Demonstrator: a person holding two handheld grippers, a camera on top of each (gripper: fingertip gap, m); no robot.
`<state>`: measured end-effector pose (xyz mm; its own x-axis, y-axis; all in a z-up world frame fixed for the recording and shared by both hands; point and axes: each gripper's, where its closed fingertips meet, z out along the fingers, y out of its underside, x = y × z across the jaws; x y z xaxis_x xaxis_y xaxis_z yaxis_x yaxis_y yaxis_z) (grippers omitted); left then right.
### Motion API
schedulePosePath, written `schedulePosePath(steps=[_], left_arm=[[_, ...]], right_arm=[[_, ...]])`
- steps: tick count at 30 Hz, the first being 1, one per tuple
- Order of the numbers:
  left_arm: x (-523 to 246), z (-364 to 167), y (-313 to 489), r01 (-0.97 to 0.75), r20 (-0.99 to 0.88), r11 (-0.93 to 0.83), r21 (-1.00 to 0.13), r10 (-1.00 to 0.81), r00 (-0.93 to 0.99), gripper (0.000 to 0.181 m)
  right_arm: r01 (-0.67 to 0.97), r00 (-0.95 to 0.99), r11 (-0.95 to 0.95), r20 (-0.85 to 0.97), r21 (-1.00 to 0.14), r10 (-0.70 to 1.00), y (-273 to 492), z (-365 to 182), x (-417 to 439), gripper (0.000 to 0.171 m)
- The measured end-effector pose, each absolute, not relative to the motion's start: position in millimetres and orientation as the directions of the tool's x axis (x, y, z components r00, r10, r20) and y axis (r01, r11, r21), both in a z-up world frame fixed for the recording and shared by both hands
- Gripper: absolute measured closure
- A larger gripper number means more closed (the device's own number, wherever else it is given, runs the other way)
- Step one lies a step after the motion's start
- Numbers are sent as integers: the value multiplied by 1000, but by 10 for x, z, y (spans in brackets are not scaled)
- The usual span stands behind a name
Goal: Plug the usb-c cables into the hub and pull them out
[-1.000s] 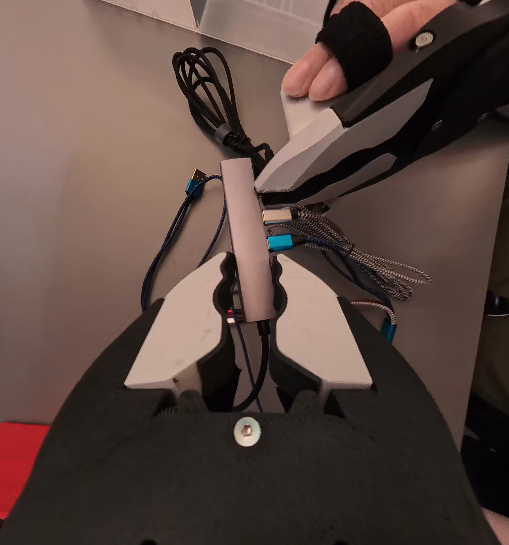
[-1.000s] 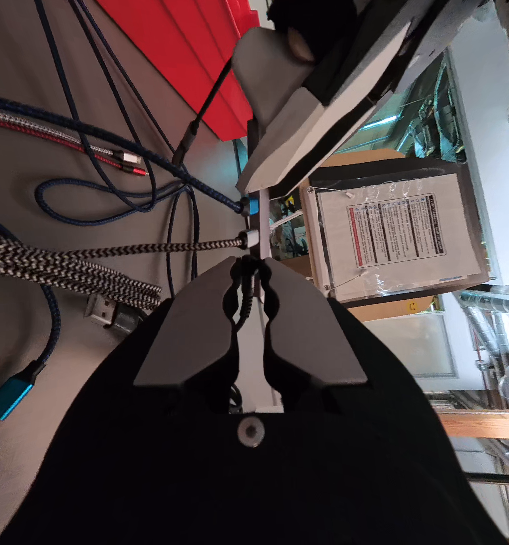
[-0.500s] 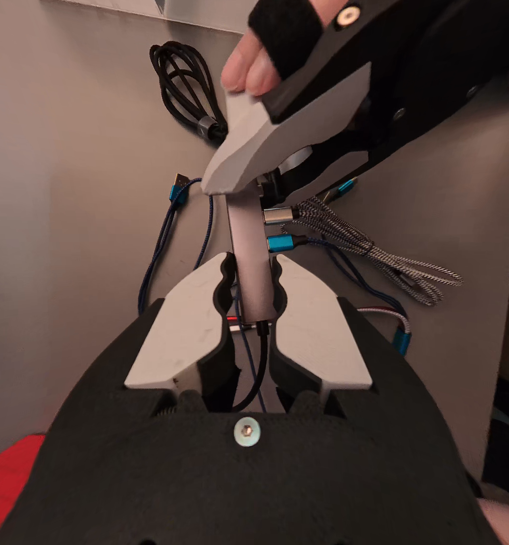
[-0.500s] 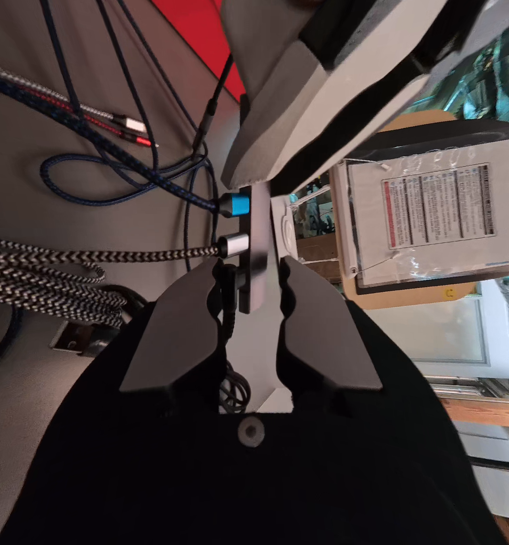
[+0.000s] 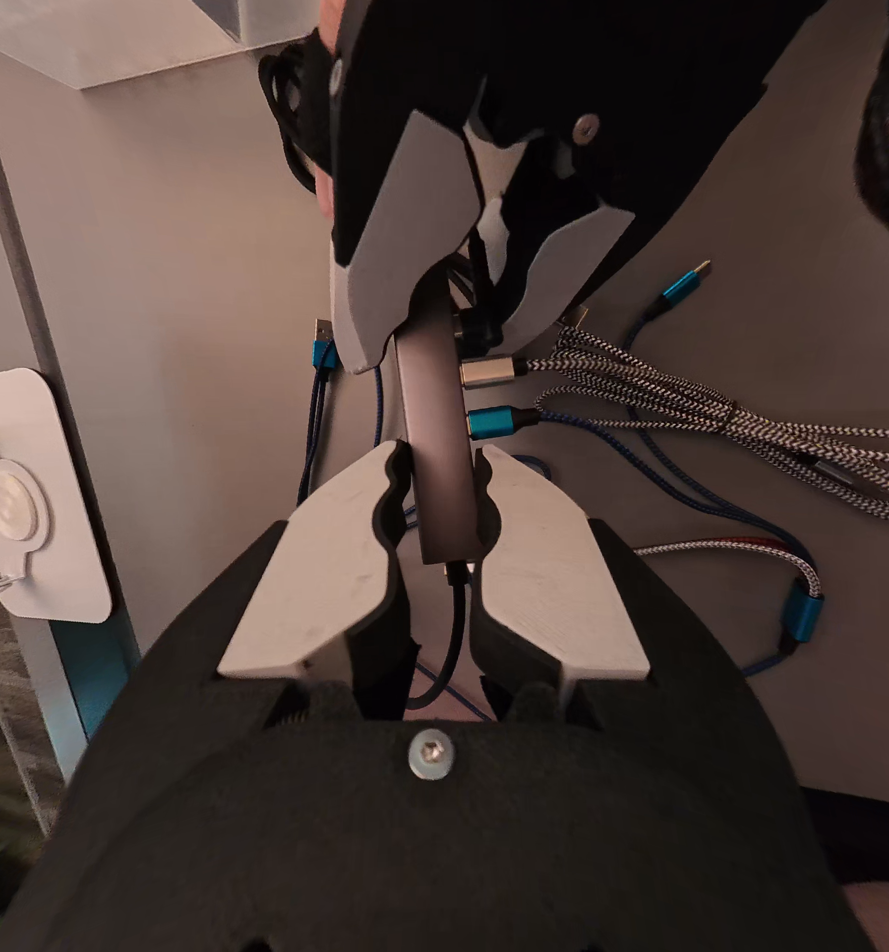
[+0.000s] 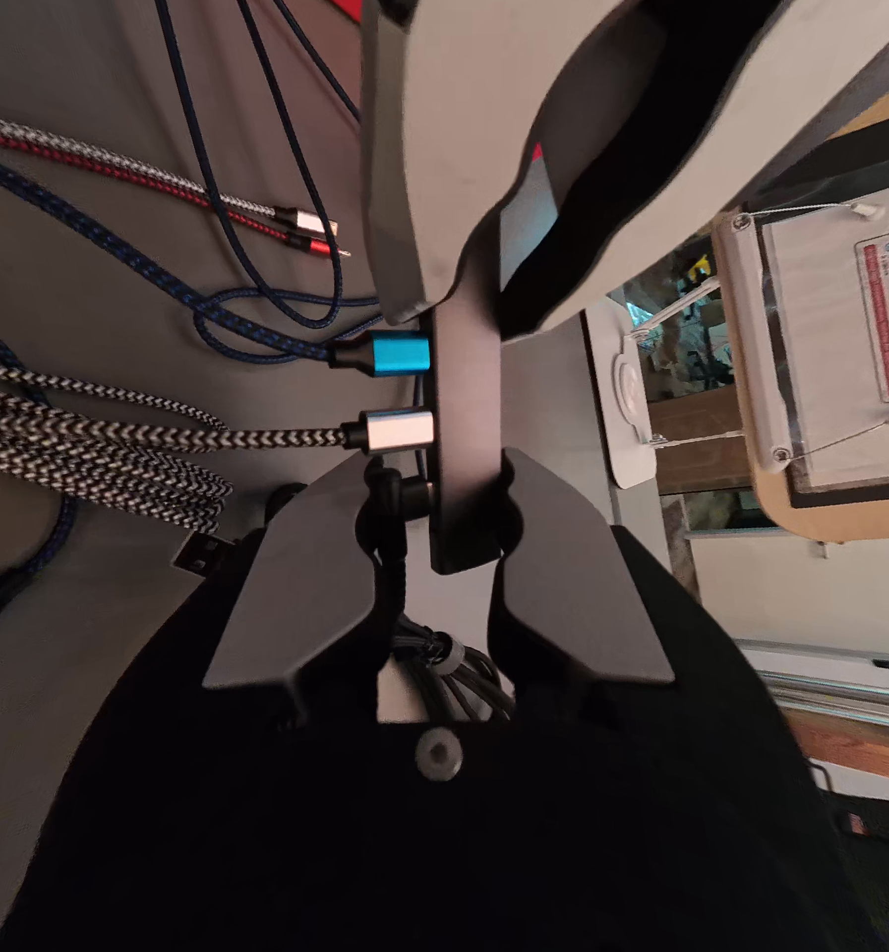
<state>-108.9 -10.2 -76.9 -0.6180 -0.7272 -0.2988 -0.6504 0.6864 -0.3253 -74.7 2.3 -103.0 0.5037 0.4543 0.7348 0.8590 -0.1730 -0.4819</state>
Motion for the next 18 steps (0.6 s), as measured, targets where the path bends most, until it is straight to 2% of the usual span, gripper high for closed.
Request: schedulePosePath(steps=[1, 11, 18], left_arm=[[-1089, -770, -103, -649, -303, 690, -322, -724, -620, 158], [-1096, -713, -50, -654, -200, 624, -428, -771, -605, 158], [-1114, -753, -20, -642, -212, 648, -410, -753, -624, 158]], right_arm=[[854, 510, -174, 724, -490, 465, 13, -1036, -755, 127], [843, 519, -135, 721, -520, 460, -7, -973, -777, 113], [762, 588, -122, 602, -636, 540, -102, -934, -878, 115]])
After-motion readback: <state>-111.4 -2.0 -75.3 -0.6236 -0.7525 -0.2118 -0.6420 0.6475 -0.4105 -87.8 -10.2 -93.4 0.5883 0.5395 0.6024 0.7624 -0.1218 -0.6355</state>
